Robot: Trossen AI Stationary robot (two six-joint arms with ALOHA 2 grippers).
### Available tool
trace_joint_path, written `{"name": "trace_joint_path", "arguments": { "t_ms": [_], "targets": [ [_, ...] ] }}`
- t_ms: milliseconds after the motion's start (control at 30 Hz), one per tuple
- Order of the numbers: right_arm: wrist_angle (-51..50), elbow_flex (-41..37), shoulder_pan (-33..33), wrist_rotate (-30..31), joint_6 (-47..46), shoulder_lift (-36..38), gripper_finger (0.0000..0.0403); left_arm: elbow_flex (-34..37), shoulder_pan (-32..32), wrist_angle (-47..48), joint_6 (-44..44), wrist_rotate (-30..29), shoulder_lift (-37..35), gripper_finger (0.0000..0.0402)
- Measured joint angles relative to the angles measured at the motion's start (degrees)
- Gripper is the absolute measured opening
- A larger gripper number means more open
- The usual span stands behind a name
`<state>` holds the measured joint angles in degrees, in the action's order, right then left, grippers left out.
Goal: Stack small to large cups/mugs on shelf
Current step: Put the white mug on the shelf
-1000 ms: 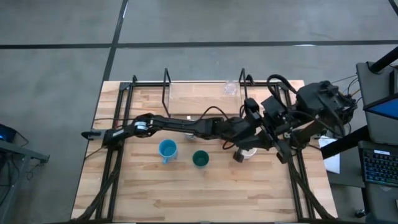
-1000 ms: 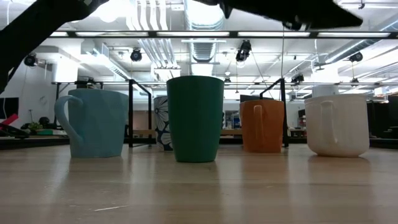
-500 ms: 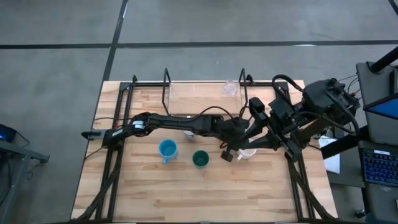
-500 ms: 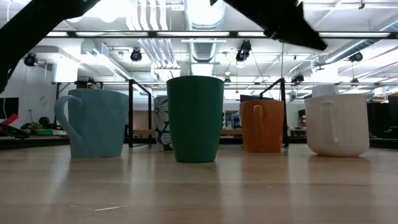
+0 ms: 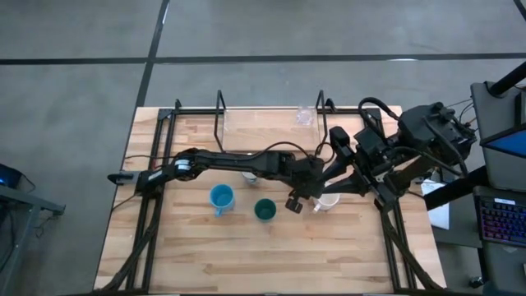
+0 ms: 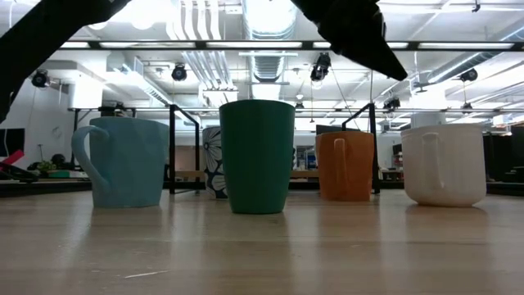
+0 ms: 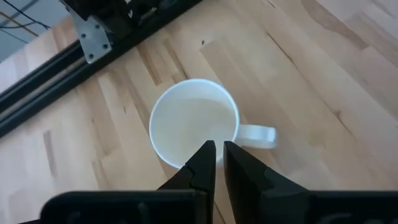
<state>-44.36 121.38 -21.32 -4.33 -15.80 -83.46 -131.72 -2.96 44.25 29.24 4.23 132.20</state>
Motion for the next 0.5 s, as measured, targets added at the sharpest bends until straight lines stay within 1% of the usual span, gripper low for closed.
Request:
{"name": "trace_joint_path", "arguments": {
  "t_ms": [267, 300, 400, 500],
  "targets": [
    [0.05, 0.00, -0.02, 1.44, -0.22, 0.00, 0.0100, 0.00, -0.28, 1.29, -0.38, 1.65, 0.00, 0.0018],
    [0.07, 0.00, -0.01, 1.47, -0.24, 0.00, 0.0100, -0.01, -0.37, 1.72, -0.37, 1.32, 0.00, 0.0018],
    [-0.65, 0.04, 0.81, 1.71, -2.82, 0.01, 0.0099, -2.74, -0.55, 6.31, -0.33, -2.12, -0.19, 0.0018],
    [-6.93, 1.44, 2.57, 5.40, -8.60, 0.39, 0.0092, -2.62, -0.54, 7.51, -0.32, -4.01, -4.04, 0.0018]
  ]
}}
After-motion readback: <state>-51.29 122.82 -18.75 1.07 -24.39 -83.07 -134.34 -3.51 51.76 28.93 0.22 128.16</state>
